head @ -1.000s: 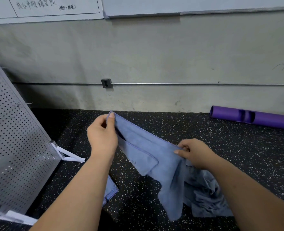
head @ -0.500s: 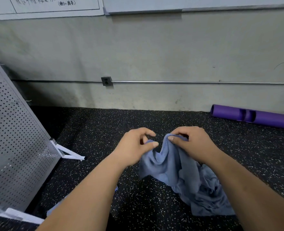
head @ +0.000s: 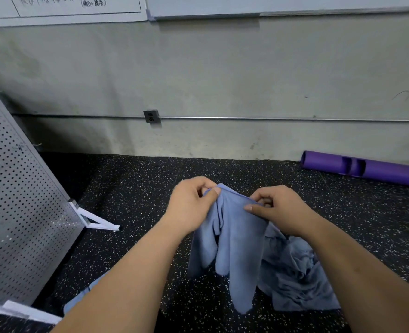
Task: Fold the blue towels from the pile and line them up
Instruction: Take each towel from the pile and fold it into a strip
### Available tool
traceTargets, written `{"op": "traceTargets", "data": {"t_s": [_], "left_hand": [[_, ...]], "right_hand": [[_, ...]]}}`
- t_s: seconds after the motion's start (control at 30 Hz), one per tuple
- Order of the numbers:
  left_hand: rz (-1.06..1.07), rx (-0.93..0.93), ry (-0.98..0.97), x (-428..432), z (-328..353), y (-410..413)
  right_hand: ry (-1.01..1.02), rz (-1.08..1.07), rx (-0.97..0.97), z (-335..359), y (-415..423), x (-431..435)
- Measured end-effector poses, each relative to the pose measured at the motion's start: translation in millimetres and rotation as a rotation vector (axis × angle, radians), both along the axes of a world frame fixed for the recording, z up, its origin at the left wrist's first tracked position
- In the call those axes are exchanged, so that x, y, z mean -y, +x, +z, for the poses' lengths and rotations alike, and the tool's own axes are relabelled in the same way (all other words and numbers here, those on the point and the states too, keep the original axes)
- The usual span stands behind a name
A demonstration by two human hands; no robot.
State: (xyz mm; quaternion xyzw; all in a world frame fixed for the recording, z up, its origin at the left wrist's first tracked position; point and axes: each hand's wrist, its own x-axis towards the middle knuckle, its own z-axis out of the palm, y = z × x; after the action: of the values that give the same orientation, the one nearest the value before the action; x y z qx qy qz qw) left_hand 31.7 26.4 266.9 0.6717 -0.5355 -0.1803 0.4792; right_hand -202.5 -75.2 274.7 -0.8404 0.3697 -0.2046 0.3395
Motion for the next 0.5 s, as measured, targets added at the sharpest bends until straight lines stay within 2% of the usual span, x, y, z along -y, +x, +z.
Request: {"op": "traceTargets", "data": {"t_s": [0.13, 0.2, 0.37, 0.5], "left_hand": [[0.253, -0.021, -0.002, 1.5, -1.9, 19.9], [0.317, 0.043, 0.047, -1.8, -3.1, 28.3], [0.135, 0.215, 0.153, -8.0, -5.2, 26.0], [-0.065, 0.179, 0.09, -8.6, -1.5, 6.6]], "right_hand": [[-0.042, -0.093, -0.06, -3.4, -12.2, 11.1], [-0.119, -0.158, -0.091, -2.8, -17.7, 15.8], [-0.22, -0.145, 0.029, 3.6, -14.2, 7.5], [-0.233, -0.027, 0.045, 8.5, 1.8, -8.4]]}}
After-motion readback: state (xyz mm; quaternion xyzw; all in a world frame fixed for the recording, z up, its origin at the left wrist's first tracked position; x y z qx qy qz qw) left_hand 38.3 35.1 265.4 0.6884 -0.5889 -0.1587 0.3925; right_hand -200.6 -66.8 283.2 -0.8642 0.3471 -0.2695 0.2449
